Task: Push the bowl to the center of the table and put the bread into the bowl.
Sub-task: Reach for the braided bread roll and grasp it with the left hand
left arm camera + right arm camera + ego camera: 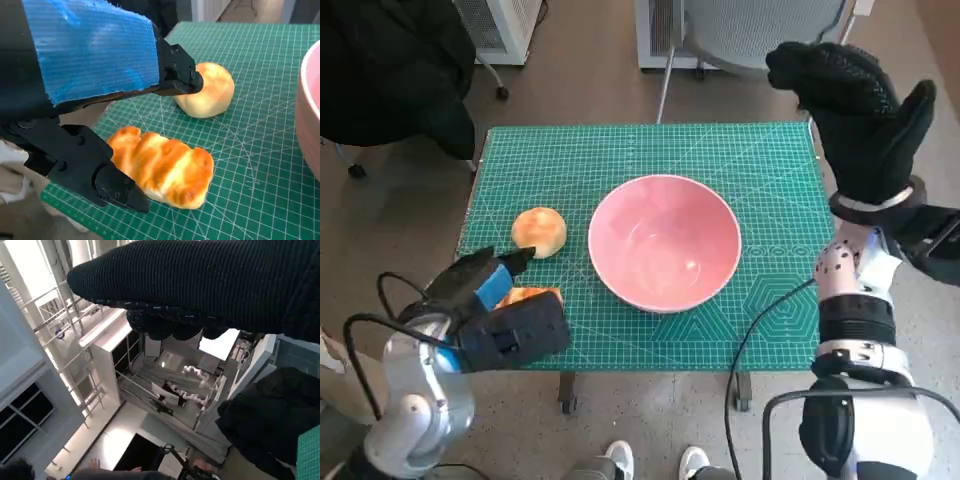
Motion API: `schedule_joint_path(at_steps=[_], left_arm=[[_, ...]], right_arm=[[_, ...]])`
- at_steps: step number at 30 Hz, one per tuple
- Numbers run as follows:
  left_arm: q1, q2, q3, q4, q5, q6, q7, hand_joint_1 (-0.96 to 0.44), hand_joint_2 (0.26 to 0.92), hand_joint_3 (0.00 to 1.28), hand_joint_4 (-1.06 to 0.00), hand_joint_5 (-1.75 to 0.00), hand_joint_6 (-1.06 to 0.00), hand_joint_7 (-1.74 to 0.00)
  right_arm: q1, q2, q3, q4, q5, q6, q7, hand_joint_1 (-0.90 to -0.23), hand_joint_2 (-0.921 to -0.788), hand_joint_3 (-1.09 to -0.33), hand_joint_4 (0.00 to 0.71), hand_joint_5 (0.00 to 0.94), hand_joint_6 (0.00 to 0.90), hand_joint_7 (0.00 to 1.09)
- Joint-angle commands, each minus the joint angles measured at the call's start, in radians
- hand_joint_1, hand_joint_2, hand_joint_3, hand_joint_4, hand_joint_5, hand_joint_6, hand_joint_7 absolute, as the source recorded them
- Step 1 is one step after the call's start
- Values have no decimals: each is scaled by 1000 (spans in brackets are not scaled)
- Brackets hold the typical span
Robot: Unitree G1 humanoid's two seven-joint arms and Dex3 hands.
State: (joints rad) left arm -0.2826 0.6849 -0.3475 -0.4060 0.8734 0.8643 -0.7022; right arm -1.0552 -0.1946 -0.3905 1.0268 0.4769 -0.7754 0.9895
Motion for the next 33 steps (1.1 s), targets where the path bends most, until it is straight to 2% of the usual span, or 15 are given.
schedule_joint_path(at_steps=[1, 14, 20, 21, 22, 23, 24, 25, 26, 27, 29, 32, 33], left_arm=[[-24, -15, -10, 36, 23, 3, -10, -127, 705, 6, -182, 0, -327, -1], [-83, -44, -56, 195, 45, -28, -12, -135, 708, 4, -190, -4, -344, -6], [-83, -45, -74, 205, 61, -34, -17, -76, 720, 9, -256, -27, -399, -25], [-81, -44, -80, 216, 64, -46, -8, -55, 728, 13, -317, -54, -413, -29], [-80, -44, -84, 224, 67, -55, -1, -34, 745, 15, -333, -238, -432, -23], [-79, -45, -86, 230, 70, -62, 4, -5, 770, 17, -307, -595, -463, -16], [-78, -44, -89, 240, 74, -72, 9, 5, 779, 17, -294, -729, -474, -13], [-77, -43, -95, 252, 83, -81, 13, 136, 774, 184, -382, -986, -507, -16], [-77, -42, -99, 261, 90, -89, 17, 227, 732, 345, -459, -1148, -547, -21], [-76, -41, -107, 271, 102, -97, 20, 259, 717, 402, -487, -1206, -561, -22], [-75, -41, -115, 285, 118, -109, 27, 344, 628, 636, -555, -1373, -645, -51], [-71, -44, -120, 302, 136, -127, 35, 381, 596, 747, -566, -1472, -726, -88], [-69, -45, -123, 307, 142, -133, 37, 305, 644, 668, -554, -1451, -683, -337]], right_arm=[[14, -5, 2, -1, 3, 10, 3, -739, -921, -801, 219, 1, 288, 4], [16, -7, 2, -5, 4, 8, 8, -739, -921, -803, 222, 2, 293, 6], [17, -8, 4, -13, 4, 9, 6, -739, -921, -803, 222, 1, 294, 5], [17, -9, 4, -14, 3, 10, 5, -739, -921, -803, 222, 1, 294, 5], [17, -10, 5, -15, 3, 10, 5, -739, -921, -803, 222, 1, 294, 5], [17, -11, 5, -16, 2, 10, 4, -740, -921, -803, 222, 1, 294, 5], [16, -12, 5, -16, 2, 11, 4, -740, -921, -803, 222, 1, 294, 5], [16, -13, 4, -17, 3, 13, 4, -740, -921, -803, 222, 1, 294, 5], [17, -15, 4, -18, 3, 14, 5, -740, -921, -803, 222, 1, 294, 5], [17, -17, 3, -18, 4, 15, 5, -741, -921, -803, 222, 1, 294, 5], [17, -19, 2, -19, 5, 17, 4, -743, -921, -802, 222, 1, 294, 5], [17, -22, 0, -21, 5, 21, 0, -745, -921, -802, 224, 2, 294, 4], [18, -23, -1, -22, 6, 23, -1, -747, -921, -799, 226, 3, 294, 4]])
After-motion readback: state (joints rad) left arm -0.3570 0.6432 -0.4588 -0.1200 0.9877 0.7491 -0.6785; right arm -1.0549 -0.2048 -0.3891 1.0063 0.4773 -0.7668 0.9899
